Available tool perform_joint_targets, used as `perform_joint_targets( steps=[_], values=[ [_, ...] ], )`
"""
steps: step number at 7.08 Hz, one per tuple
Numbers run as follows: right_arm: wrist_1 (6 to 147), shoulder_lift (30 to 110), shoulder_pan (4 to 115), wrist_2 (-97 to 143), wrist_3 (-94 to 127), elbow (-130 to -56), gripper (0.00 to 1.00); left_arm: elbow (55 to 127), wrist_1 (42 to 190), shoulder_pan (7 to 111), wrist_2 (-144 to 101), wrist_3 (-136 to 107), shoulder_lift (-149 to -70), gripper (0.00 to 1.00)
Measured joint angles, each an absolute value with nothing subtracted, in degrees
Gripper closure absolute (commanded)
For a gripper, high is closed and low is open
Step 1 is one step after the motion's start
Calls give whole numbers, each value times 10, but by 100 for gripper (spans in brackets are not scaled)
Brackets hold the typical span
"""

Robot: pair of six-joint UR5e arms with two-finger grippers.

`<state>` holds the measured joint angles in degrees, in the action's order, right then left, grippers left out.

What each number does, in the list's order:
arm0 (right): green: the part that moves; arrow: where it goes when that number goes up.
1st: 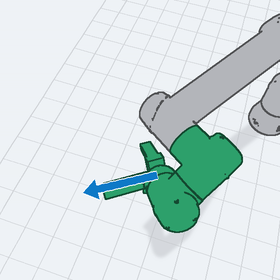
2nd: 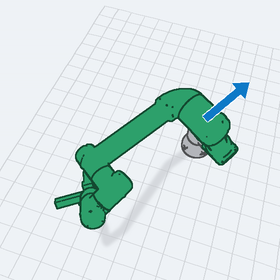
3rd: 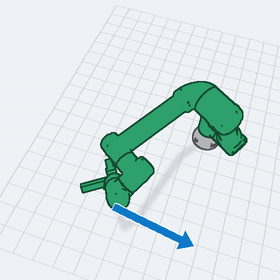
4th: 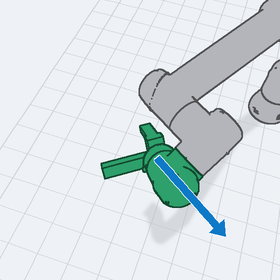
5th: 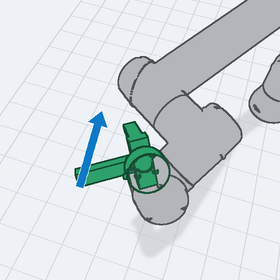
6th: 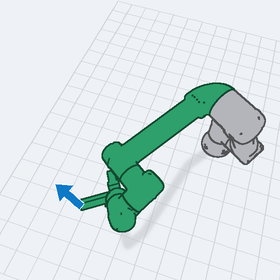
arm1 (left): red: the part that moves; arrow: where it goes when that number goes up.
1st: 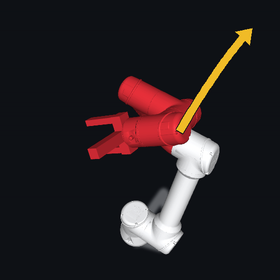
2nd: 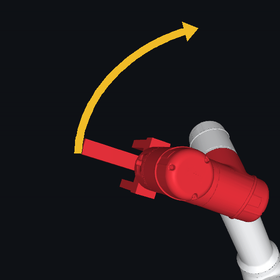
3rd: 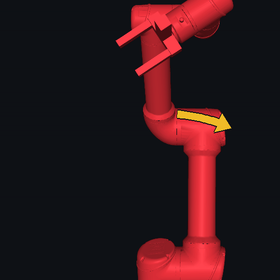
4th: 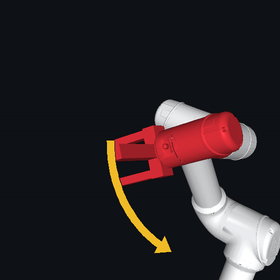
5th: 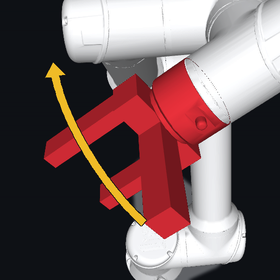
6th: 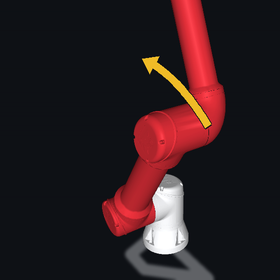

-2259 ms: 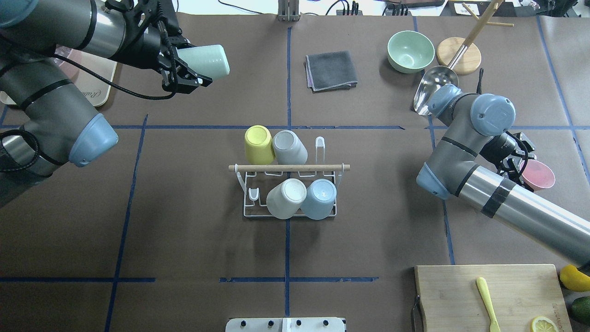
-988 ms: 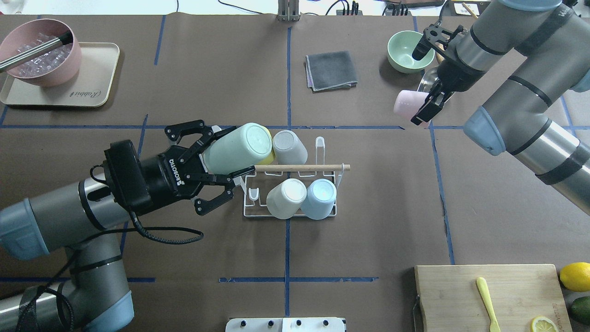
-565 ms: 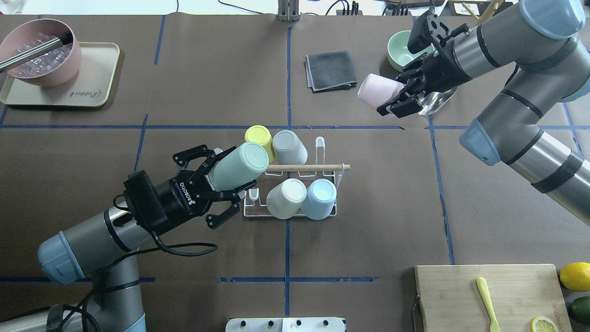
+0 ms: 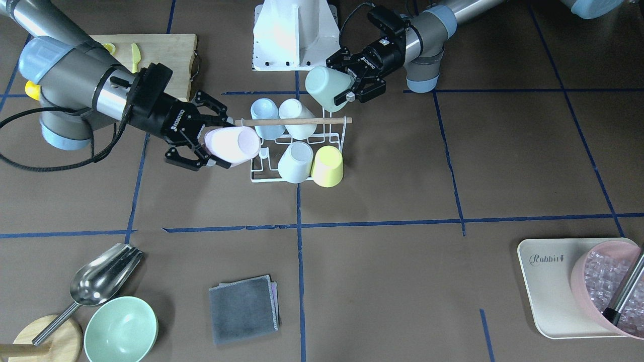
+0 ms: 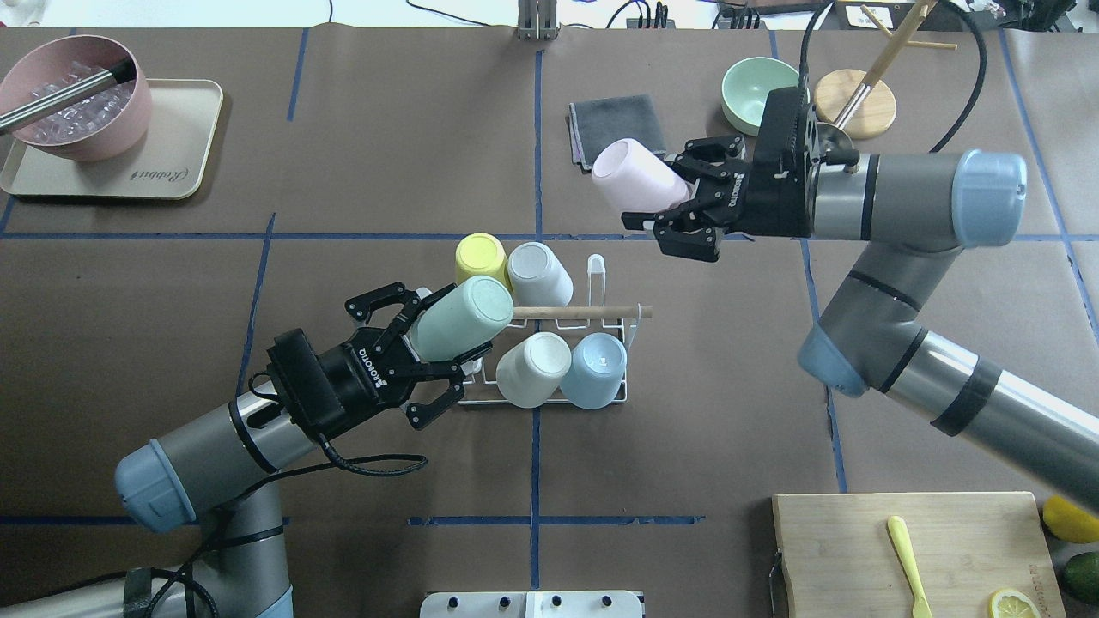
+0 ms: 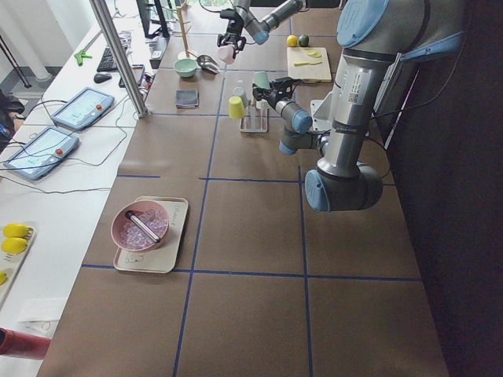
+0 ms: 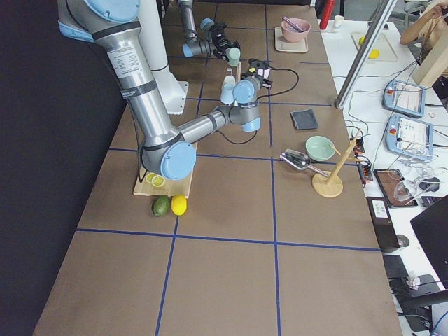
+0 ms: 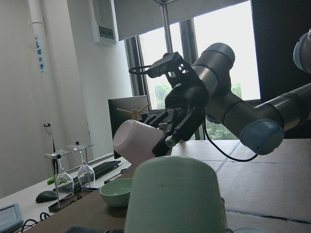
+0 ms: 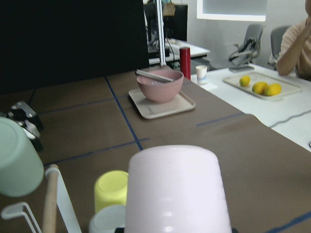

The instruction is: Place cup on cup holder

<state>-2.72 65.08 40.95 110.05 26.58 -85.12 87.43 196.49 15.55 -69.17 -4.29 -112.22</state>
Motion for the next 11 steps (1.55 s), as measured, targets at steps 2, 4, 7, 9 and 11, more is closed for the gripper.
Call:
perform_joint_targets(
  steps=[2,4,7,9,11],
  values=[
    [-86,653,363,1020,264,-846,90,854,1979,144,-684,-43,-1129,91],
    [-98,655,331,965,233,-836,90,846,1985,140,-683,-43,-1128,90],
    [-111,656,304,919,215,-816,89,821,2015,139,-679,-43,-1125,75],
    [-112,652,294,893,215,-811,88,814,2025,139,-672,-42,-1124,0],
    [-110,648,290,877,217,-804,87,814,2027,139,-667,-42,-1124,0]
  ],
)
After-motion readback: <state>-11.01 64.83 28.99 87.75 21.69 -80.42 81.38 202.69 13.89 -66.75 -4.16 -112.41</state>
